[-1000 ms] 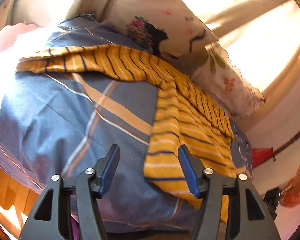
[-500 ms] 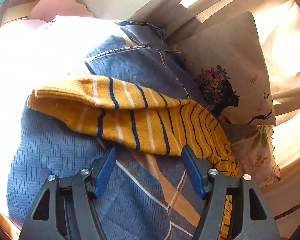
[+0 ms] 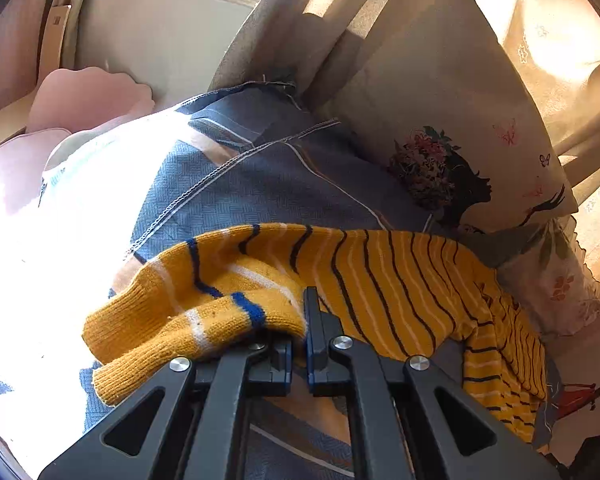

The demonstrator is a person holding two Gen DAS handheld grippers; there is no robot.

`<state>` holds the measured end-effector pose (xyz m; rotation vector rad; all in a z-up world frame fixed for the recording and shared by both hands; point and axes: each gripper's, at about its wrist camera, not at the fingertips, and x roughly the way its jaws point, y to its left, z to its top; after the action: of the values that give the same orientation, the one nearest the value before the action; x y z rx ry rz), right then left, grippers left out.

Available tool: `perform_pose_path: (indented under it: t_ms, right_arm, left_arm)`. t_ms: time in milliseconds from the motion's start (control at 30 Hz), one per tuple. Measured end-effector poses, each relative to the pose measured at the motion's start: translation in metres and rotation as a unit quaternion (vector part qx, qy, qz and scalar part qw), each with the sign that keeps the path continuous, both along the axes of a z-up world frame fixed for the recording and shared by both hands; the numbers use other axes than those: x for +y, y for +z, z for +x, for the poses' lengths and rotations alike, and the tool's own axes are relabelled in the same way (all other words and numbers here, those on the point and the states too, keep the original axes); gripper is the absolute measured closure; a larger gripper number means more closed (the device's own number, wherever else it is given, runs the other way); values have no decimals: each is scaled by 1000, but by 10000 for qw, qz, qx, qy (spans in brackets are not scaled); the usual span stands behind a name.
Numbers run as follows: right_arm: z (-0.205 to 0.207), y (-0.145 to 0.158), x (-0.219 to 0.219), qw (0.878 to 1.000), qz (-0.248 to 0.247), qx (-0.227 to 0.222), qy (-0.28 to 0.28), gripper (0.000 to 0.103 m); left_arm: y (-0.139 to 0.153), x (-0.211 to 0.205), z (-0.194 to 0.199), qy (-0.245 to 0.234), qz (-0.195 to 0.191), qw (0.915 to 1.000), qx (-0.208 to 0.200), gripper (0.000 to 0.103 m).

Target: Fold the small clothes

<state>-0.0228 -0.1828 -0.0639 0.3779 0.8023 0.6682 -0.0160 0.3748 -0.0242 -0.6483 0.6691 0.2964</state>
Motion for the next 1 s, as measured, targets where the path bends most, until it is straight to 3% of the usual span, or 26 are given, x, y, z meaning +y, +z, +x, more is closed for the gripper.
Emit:
perform_pose_path:
  t_ms: [233,333,433,600,700,800,900,967,1000]
  right_arm:
    - [7,-7,-1,9998,186,79,-7,60]
    - [5,-11,-10,9997,234,91,-62,60]
    - [2,-17,-24,9991,352,160,-190,60]
    - [-3,-24,-53,9976,438,212,-491,60]
    - [-5,-28,-69,9962,484,246,-679,60]
    - [-5,-28,-80,9954,472,262,-786,60]
    - [-2,-22,-87,9956,397,185,-824,54]
    - [5,-16,-88,9960,304,142,-827,50]
    - [10,-12,-86,9964,260,115,-797,50]
  left_arm:
    - [62,-60,47,-788,240,9951,-549,99]
    - [78,-117,84,-1406,237,9872,-709,99]
    - [84,-187,123,-2104,190,9741,-807,99]
    - [68,-307,174,-3230,6,9438,-703,99]
    - [40,-362,199,-3716,6,9278,-339,98]
    - [14,-393,207,-3973,110,9176,112,98]
    - [7,-388,192,-4115,-223,9110,165,83]
    - [12,-376,178,-4142,-389,9093,84,63]
    - [17,-369,169,-4151,-435,9087,6,61]
